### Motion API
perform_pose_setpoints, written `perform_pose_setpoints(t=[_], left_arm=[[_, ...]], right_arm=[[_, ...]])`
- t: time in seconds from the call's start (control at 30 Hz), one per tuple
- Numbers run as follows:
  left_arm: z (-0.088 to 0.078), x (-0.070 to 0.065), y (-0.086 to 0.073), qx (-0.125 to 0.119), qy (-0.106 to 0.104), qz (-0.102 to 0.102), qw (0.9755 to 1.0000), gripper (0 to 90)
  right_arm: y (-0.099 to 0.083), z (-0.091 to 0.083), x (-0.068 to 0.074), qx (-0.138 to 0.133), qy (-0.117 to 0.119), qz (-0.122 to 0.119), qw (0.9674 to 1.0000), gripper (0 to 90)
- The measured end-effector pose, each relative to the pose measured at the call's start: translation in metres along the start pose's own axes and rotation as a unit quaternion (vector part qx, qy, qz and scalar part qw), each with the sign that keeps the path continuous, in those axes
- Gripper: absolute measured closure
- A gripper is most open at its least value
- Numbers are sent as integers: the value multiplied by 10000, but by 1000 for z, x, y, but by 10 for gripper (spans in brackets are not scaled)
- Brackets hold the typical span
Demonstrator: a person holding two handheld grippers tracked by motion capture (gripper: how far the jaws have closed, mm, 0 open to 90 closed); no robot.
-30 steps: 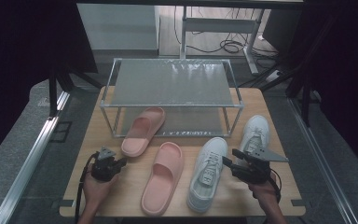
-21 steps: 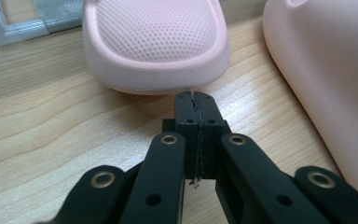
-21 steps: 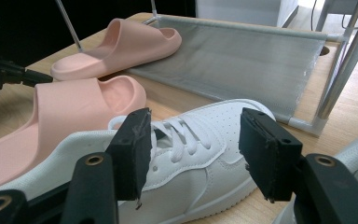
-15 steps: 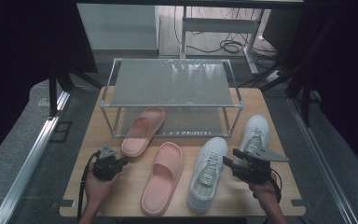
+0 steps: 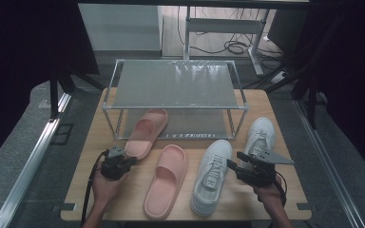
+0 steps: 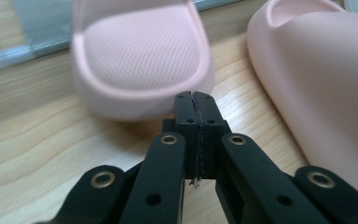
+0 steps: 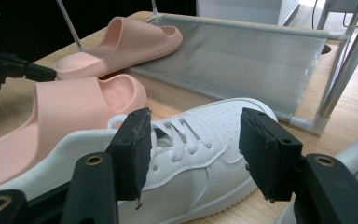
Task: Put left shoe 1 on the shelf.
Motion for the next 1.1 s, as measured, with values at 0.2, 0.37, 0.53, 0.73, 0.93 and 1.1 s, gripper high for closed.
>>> perform_pose_setpoints(t=[0.2, 0.37, 0.53, 0.73, 0.93, 1.1], left_arm=[[12, -4, 9, 56, -42, 47, 10000, 900], [20, -6, 16, 75, -72, 56, 9999, 900], [29, -8, 23, 99, -115, 44, 9999, 900], [22, -10, 20, 120, -90, 192, 9997, 896], [12, 4, 13, 77, 31, 37, 10000, 895], [18, 9, 15, 118, 39, -15, 9999, 897]], right_arm=[[0, -1, -1, -11, -8, 21, 10000, 445], [0, -1, -2, -10, -11, 33, 10000, 445], [0, -1, -2, -12, -16, 36, 10000, 445], [0, -2, -3, -36, -20, 48, 10000, 445], [1, -2, -2, -38, -15, 42, 10000, 445], [1, -1, -1, -17, -9, 20, 10000, 445]])
Point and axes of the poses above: each handheld gripper's, and its own axes: z roughly forward along the jaws, y roughly out of its top, x roughly to its left, the point moved 6 cm from there along z, roughly forward along the jaws, and after that the axes turned 2 degrees about y, right-handed, at the moved point
